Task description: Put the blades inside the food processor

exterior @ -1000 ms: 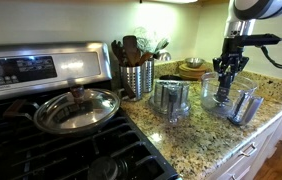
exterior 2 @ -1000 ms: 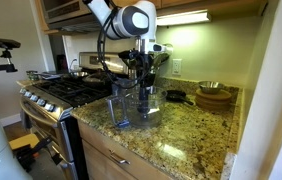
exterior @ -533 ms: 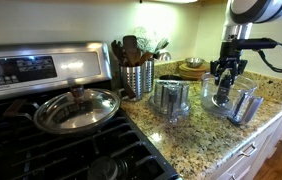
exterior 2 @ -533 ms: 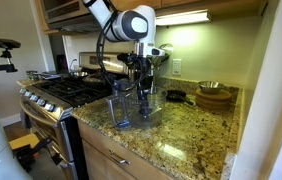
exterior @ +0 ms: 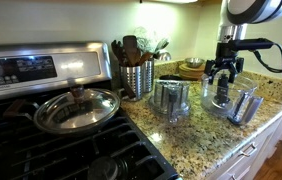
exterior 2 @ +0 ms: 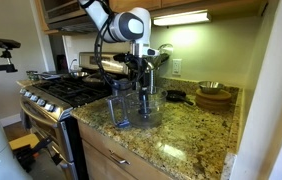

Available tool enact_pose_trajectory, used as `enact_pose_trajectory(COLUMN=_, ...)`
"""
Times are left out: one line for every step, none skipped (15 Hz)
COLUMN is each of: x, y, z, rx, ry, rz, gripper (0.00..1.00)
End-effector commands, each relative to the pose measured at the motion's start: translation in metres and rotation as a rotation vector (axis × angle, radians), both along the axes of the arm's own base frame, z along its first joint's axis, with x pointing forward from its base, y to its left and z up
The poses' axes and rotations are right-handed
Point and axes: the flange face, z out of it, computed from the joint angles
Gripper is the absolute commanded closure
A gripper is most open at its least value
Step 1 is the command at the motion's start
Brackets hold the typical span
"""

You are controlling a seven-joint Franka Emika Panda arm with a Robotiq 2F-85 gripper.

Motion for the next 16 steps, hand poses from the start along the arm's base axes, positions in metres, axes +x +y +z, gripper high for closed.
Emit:
enact_pose_trajectory(x=-0.019, y=0.007, z=0.029, rx=-0.065, ry=-0.006, rz=0.018, gripper=0.00)
enact_pose_trajectory(x=-0.021, y=0.007, z=0.036, rx=-0.089, ry=-0.003, rz=0.025, gripper=0.00)
enact_pose_trajectory(x=-0.022, y=0.007, z=0.043, rx=-0.110, ry=-0.002, rz=0.029, gripper=0.00)
enact_pose_trajectory(x=-0.024, y=0.007, z=0.049, rx=-0.128, ry=0.002, rz=0.031, gripper=0.00)
enact_pose_trajectory(x=-0.027, y=0.008, z=0.057, rx=-0.144, ry=0.004, rz=0.035, gripper=0.00)
enact_pose_trajectory(x=-0.030, y=0.010, z=0.065, rx=-0.152, ry=0.005, rz=0.035, gripper=0.00)
enact_pose_trajectory(x=-0.033, y=0.013, z=0.074, rx=-0.153, ry=0.007, rz=0.035, gripper=0.00)
enact_pose_trajectory(x=-0.035, y=0.015, z=0.081, rx=-0.149, ry=0.009, rz=0.040, gripper=0.00)
enact_pose_trajectory(x=-0.038, y=0.018, z=0.088, rx=-0.139, ry=0.010, rz=0.042, gripper=0.00)
enact_pose_trajectory(x=-0.040, y=0.022, z=0.094, rx=-0.130, ry=0.009, rz=0.050, gripper=0.00)
enact_pose_trajectory(x=-0.042, y=0.025, z=0.100, rx=-0.125, ry=0.008, rz=0.052, gripper=0.00)
enact_pose_trajectory(x=-0.044, y=0.028, z=0.105, rx=-0.115, ry=0.010, rz=0.060, gripper=0.00)
enact_pose_trajectory(x=-0.046, y=0.031, z=0.109, rx=-0.104, ry=0.009, rz=0.066, gripper=0.00)
enact_pose_trajectory(x=-0.047, y=0.034, z=0.111, rx=-0.079, ry=0.013, rz=0.069, gripper=0.00)
enact_pose_trajectory(x=-0.035, y=0.029, z=0.102, rx=-0.109, ry=0.003, rz=0.064, gripper=0.00)
enact_pose_trajectory(x=-0.036, y=0.031, z=0.105, rx=-0.100, ry=0.002, rz=0.064, gripper=0.00)
